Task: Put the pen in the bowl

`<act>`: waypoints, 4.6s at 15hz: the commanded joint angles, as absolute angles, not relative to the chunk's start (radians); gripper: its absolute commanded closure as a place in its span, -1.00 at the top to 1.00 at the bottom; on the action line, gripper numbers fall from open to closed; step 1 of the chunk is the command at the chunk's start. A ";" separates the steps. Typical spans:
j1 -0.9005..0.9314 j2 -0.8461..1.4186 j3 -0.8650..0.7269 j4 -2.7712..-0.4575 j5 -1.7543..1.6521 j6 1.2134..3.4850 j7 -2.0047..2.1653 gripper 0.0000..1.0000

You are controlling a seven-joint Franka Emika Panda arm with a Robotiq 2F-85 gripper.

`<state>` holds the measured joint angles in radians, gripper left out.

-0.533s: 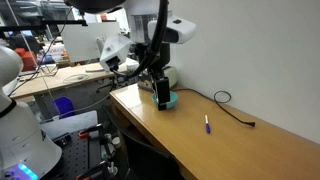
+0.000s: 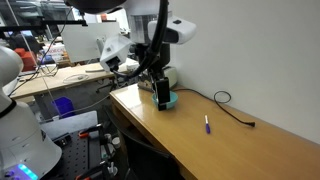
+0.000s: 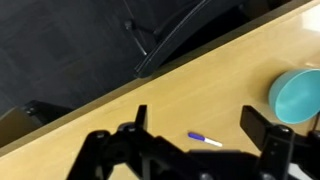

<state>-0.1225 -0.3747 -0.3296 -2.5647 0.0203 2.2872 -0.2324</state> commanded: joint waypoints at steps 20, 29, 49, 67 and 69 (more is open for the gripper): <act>-0.129 0.223 -0.178 -2.027 0.047 2.336 -0.600 1.00; -0.146 0.344 -0.017 -1.965 -0.003 2.343 -0.777 1.00; -0.153 0.399 0.015 -1.937 -0.015 2.347 -0.781 1.00; -0.126 0.828 0.094 -1.557 -0.233 2.393 -1.029 1.00; -0.133 0.884 0.092 -1.496 -0.235 2.388 -1.041 1.00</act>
<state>-0.1202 0.8156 0.0811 -1.5879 -0.2266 2.4037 -1.0072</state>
